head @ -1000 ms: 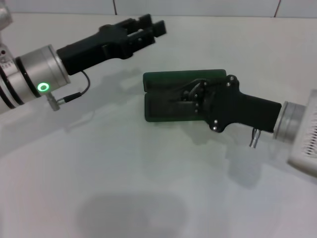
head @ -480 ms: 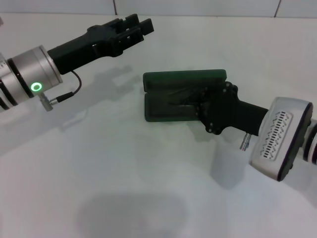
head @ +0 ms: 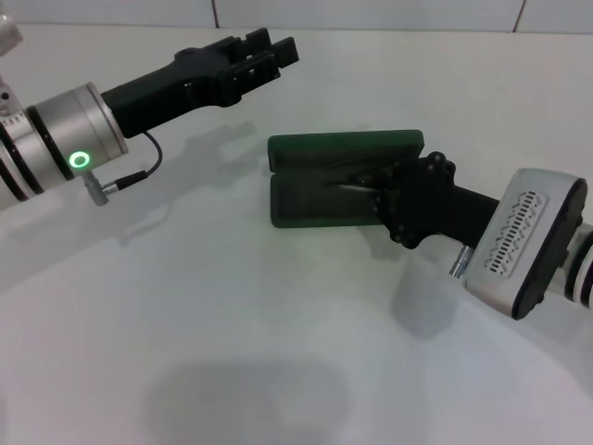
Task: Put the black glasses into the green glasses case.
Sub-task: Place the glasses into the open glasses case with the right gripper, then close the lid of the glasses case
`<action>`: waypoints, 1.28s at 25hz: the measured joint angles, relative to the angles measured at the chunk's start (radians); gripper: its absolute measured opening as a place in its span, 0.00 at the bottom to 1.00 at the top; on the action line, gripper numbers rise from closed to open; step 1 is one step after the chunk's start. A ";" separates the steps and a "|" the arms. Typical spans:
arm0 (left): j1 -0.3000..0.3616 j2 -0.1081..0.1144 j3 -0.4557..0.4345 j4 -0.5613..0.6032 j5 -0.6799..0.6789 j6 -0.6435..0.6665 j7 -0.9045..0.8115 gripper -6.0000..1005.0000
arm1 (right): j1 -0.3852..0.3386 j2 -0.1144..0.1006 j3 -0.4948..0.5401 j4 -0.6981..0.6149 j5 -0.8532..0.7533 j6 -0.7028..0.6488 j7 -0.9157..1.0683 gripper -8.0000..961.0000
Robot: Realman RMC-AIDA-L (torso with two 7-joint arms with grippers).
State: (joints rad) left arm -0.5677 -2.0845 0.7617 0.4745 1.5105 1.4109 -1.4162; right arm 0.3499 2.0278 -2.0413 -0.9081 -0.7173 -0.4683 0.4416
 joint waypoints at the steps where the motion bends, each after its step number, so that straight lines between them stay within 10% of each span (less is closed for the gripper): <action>1: -0.002 0.000 0.000 -0.001 0.000 0.000 0.000 0.58 | 0.000 0.000 0.000 0.001 0.005 0.000 0.000 0.19; 23: -0.018 0.006 -0.001 -0.011 0.032 -0.058 -0.021 0.58 | 0.014 -0.008 -0.003 0.055 0.033 -0.186 0.053 0.26; 32: -0.021 0.004 -0.001 -0.008 0.051 -0.081 -0.039 0.58 | 0.174 -0.003 -0.007 0.251 0.024 -0.241 0.198 0.26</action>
State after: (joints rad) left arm -0.5885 -2.0800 0.7608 0.4661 1.5616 1.3297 -1.4554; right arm 0.5235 2.0252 -2.0486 -0.6572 -0.6933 -0.7095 0.6398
